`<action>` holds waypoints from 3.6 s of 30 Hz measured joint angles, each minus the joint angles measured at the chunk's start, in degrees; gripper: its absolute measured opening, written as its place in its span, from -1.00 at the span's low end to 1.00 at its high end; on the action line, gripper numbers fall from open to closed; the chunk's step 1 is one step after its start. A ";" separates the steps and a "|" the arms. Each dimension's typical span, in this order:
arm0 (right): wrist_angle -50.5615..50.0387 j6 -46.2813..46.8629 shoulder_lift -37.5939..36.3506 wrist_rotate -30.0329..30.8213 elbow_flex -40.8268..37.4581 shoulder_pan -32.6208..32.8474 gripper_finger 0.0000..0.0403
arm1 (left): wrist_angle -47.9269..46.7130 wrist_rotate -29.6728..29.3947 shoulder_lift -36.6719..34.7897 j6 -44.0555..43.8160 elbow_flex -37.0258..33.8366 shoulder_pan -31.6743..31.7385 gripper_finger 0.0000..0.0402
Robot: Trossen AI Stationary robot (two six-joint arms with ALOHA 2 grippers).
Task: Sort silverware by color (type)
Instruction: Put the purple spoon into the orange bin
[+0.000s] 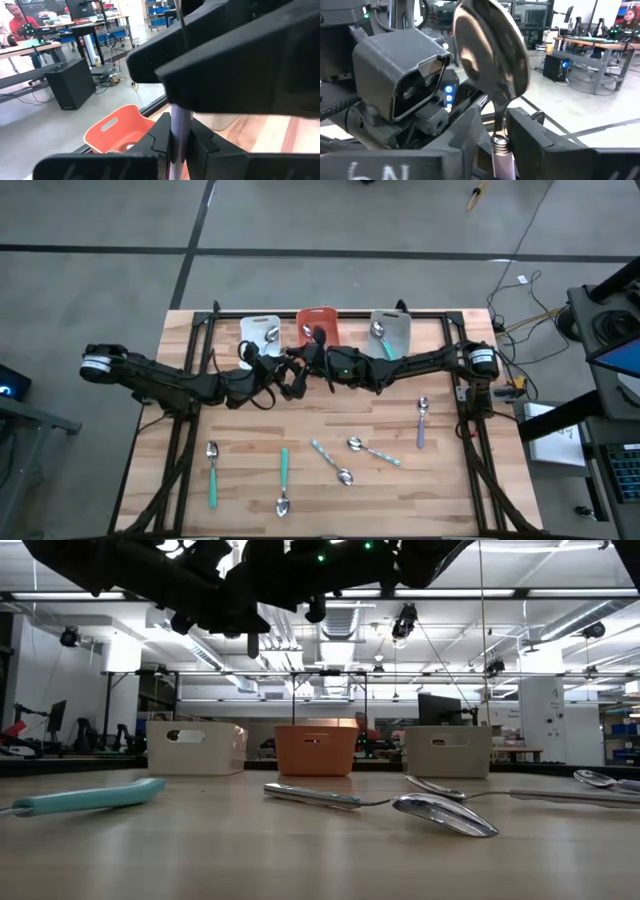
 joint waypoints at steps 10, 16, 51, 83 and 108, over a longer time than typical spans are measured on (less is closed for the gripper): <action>-6.78 0.29 -1.79 1.04 1.61 -0.53 -0.88 | -0.02 1.77 -0.44 -1.86 0.00 -0.02 -0.83; -31.28 4.89 -3.72 1.01 11.19 -4.11 -0.91 | -0.52 4.02 -3.73 2.72 0.00 0.02 -0.41; -80.73 28.20 23.41 -35.04 44.93 -29.52 -0.89 | -22.21 -3.60 -22.65 19.10 -0.15 0.76 0.03; -75.76 37.11 23.65 -21.41 43.77 -29.49 -0.86 | -21.01 -3.60 -22.53 19.10 -0.15 0.76 0.03; -66.11 37.12 23.74 -18.40 32.57 -26.49 -0.86 | -21.00 -3.60 -22.58 19.08 -0.15 0.68 0.03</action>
